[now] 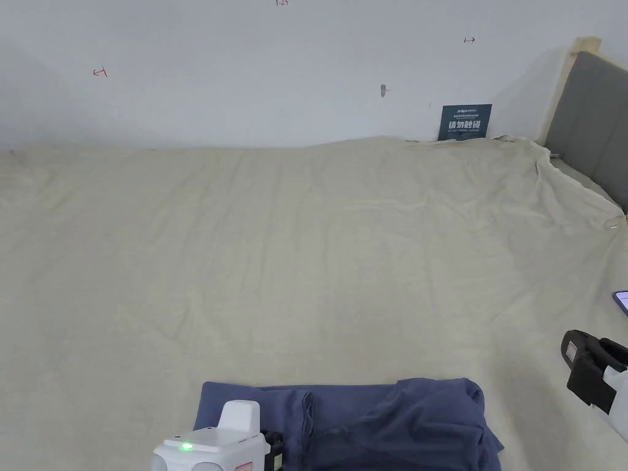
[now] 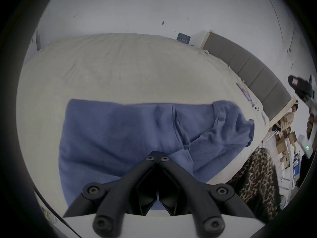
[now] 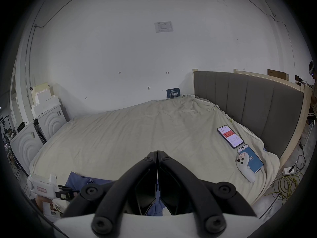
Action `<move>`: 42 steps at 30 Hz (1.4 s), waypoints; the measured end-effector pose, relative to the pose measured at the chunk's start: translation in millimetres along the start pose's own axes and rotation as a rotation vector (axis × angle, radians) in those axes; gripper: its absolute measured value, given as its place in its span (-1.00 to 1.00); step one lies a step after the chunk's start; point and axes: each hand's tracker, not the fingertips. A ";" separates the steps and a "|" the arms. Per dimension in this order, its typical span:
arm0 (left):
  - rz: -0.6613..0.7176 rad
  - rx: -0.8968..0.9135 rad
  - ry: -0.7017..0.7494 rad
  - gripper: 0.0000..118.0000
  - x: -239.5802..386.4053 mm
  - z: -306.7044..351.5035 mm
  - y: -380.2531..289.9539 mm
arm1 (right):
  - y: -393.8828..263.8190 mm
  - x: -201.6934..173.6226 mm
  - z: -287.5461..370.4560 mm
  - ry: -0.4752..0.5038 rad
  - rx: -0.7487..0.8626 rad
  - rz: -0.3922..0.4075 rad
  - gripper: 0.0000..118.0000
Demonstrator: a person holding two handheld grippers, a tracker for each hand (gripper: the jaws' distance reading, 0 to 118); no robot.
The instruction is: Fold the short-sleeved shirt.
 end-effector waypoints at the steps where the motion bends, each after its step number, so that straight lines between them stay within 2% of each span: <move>1: 0.017 0.027 -0.021 -1.00 -5.1 8.9 5.5 | 0.7 0.2 0.2 0.001 0.002 0.001 -1.00; 7: 0.188 0.050 -0.052 -0.91 -51.2 55.3 45.8 | 5.5 0.3 -3.2 0.003 0.013 0.007 -1.00; 9: 0.199 0.033 -0.047 -0.54 -72.9 60.8 55.4 | 5.7 0.2 -5.8 0.006 0.013 0.012 -1.00; 10: 0.203 0.022 -0.032 -0.26 -81.5 62.0 58.3 | 5.5 -0.2 -6.9 0.008 0.012 0.014 -1.00; 11: 0.208 0.017 -0.009 0.18 -88.5 62.0 59.4 | 5.4 -4.2 -6.5 0.011 0.010 0.015 -1.00; 12: 0.206 0.005 0.010 0.42 -94.0 61.4 60.4 | 5.0 -5.1 -7.4 0.013 0.008 0.015 -1.00; 13: 0.204 -0.007 0.024 0.62 -101.7 58.1 61.0 | 4.5 -5.7 -8.5 0.015 0.005 0.016 -1.00; 14: 0.207 -0.011 0.023 0.73 -108.5 54.7 61.5 | 4.2 -6.0 -9.5 0.019 0.004 0.018 -1.00; 20: 0.256 -0.129 -0.067 0.69 -139.9 25.1 58.0 | 1.2 -3.4 -15.1 0.019 -0.005 0.019 -1.00; 23: 0.279 -0.136 -0.048 0.38 -148.2 11.4 54.9 | -1.0 2.0 -17.9 0.008 -0.008 0.017 -1.00; 30: 0.249 -0.145 -0.094 0.02 -130.1 -4.6 51.2 | -5.0 11.9 -22.4 -0.009 -0.022 0.012 -1.00; 31: 0.238 -0.157 -0.077 -0.07 -125.9 -9.3 51.8 | -3.3 4.2 -18.9 -0.009 -0.024 0.012 -1.00; 34: 0.153 -0.151 -0.006 -0.71 -117.7 -10.8 50.0 | -3.4 3.1 -17.7 -0.012 -0.022 0.010 -1.00; 36: 0.182 -0.150 -0.080 -0.74 -118.8 -8.0 50.1 | -2.8 2.1 -17.3 -0.010 -0.023 0.007 -1.00; 40: 0.110 -0.126 -0.019 -0.83 -103.9 3.7 50.9 | -0.8 -0.1 -17.2 -0.006 -0.023 0.011 -1.00; 42: 0.120 -0.118 -0.014 -0.85 -105.0 12.5 55.8 | 0.9 -1.4 -17.2 -0.004 -0.020 0.014 -1.00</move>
